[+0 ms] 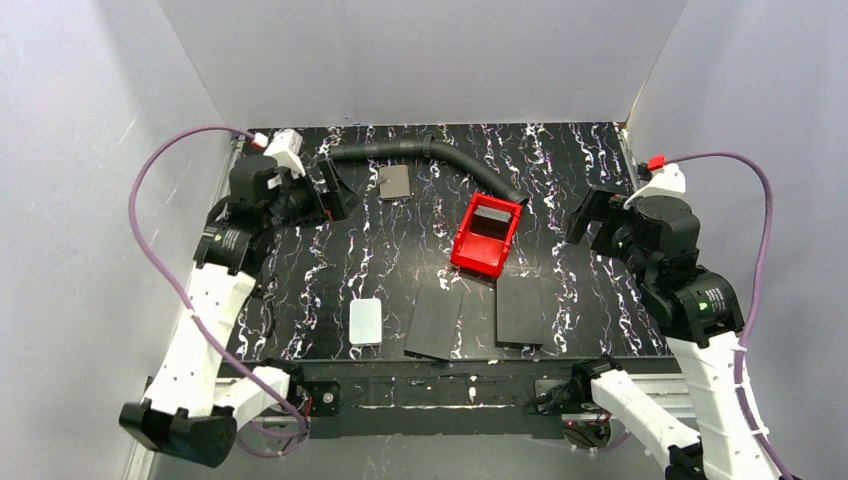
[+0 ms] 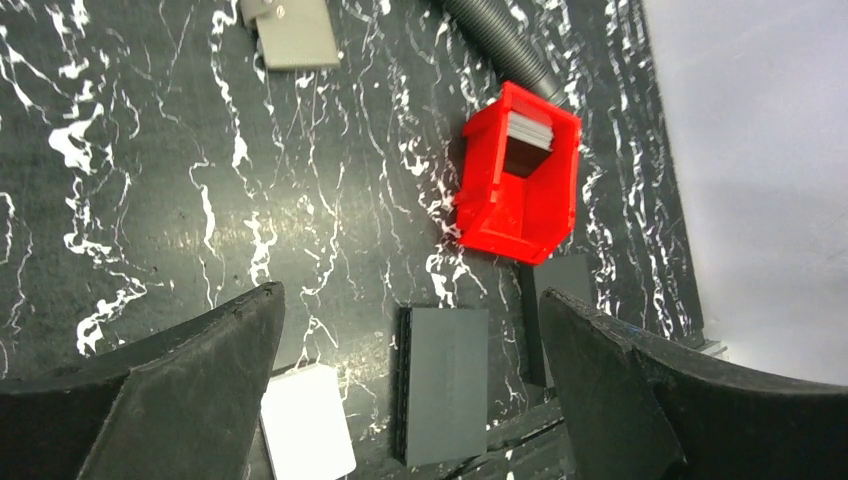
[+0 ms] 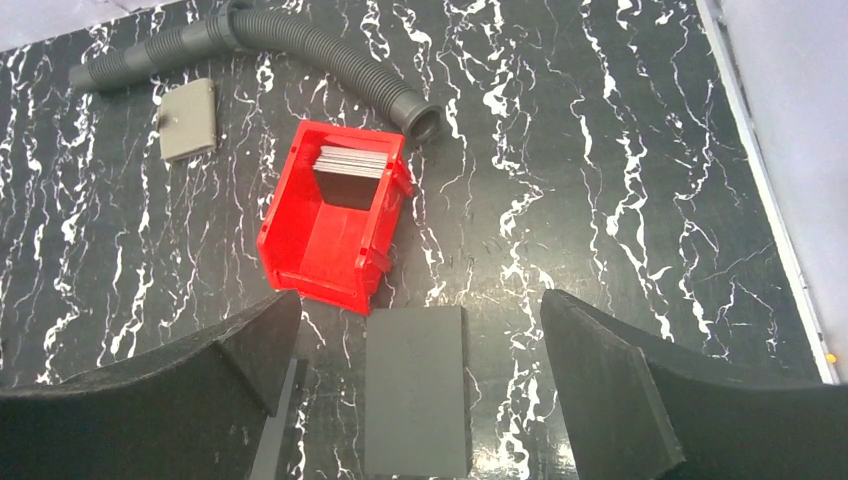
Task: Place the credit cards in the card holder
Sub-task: Open the card holder at the center of the board.
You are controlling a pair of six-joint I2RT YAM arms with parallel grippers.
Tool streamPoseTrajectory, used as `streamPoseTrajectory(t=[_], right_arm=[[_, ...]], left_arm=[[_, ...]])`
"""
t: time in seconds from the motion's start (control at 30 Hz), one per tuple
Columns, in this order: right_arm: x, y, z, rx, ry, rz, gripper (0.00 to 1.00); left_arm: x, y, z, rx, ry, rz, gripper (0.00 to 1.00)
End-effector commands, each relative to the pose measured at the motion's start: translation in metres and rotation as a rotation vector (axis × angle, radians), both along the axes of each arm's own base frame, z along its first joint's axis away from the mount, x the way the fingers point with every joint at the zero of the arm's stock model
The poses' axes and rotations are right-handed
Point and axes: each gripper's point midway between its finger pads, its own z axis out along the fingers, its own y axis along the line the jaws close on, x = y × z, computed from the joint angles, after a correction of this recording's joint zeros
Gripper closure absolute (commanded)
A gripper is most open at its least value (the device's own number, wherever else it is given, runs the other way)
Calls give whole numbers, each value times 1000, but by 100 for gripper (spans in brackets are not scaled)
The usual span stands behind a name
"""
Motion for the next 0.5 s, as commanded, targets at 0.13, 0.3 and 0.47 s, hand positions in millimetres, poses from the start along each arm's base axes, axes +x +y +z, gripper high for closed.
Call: streamPoseTrajectory(t=[0.13,0.3,0.47], right_arm=[[14,36,-18,57,37,155,0],[16,54,-26,99,24,237,0],[21,65,-30,118,32,282,0]], left_arm=[[37,-19,-47,-10,198,-24,1],[85,-39,-90,-50,312,-30,1],[137,-41,-128,36,388,-14,1]])
